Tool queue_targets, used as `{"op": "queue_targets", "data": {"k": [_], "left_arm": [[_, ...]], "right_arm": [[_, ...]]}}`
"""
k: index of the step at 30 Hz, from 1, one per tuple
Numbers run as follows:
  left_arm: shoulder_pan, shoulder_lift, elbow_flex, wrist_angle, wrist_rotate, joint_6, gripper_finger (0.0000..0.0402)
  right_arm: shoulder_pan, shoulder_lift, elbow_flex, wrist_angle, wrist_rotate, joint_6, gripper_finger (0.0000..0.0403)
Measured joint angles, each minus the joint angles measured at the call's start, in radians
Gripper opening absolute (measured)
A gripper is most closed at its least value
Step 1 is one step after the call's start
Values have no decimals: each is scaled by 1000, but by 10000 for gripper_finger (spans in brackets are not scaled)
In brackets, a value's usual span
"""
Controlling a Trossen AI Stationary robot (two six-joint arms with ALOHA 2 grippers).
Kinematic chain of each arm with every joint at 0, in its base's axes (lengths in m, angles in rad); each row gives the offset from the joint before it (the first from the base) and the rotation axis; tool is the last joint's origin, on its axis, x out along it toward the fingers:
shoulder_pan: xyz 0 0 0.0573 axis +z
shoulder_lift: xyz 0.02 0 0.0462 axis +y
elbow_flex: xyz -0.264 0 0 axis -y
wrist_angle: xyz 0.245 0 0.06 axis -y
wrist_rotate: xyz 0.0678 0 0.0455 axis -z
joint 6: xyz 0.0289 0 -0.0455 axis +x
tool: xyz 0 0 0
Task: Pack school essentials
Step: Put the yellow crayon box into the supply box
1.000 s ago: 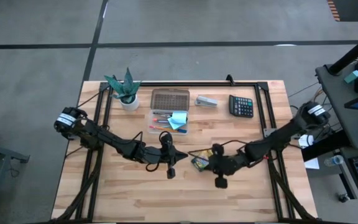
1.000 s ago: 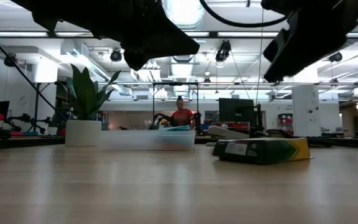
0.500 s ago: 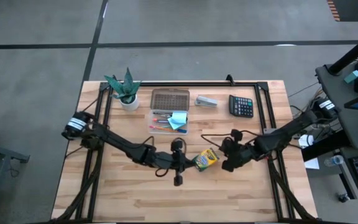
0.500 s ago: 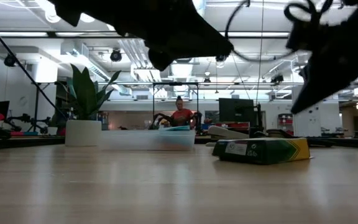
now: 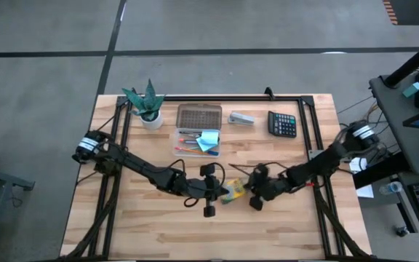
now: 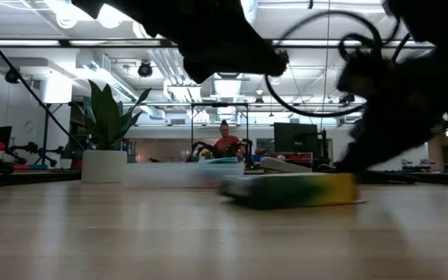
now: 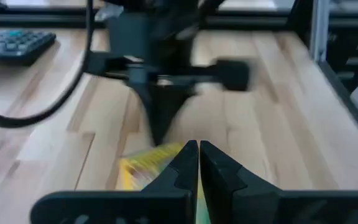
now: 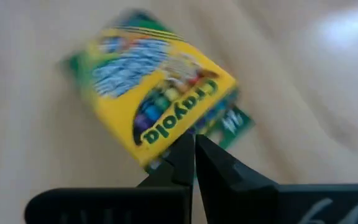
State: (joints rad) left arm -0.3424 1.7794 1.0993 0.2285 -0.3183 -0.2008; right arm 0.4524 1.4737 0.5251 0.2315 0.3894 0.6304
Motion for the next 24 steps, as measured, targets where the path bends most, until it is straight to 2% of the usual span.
{"op": "queue_targets", "data": {"k": [3, 5, 7, 10, 12, 14, 16, 20, 24], "left_arm": [[-1, -7, -1, -33, 0, 0, 0], [-1, -15, 9, -69, 16, 1, 0], [-2, -17, 21, -107, 26, -3, 0], [-16, -17, 46, -192, 55, -2, 10], [-25, -17, 82, -293, 136, -5, 27], [-43, -17, 113, -415, 188, -6, 51], [-68, -15, 123, -478, 191, -4, 82], [-116, -14, 109, -427, 122, 19, 151], [-135, -13, 54, -219, 32, 89, 194]], "right_arm": [[-1, 82, 62, 227, -99, -113, 9], [-1, 99, 122, 221, -134, -182, 9], [-1, 88, 182, 91, -133, -226, 9], [-1, 42, 257, -127, -64, -263, 9], [-1, -1, 280, -229, 4, -284, 9], [-1, -50, 281, -293, 62, -296, 9], [-2, -107, 266, -296, 113, -325, 9], [-2, -205, 253, -290, 234, -376, 9], [-4, -271, 251, -259, 291, -452, 9]]}}
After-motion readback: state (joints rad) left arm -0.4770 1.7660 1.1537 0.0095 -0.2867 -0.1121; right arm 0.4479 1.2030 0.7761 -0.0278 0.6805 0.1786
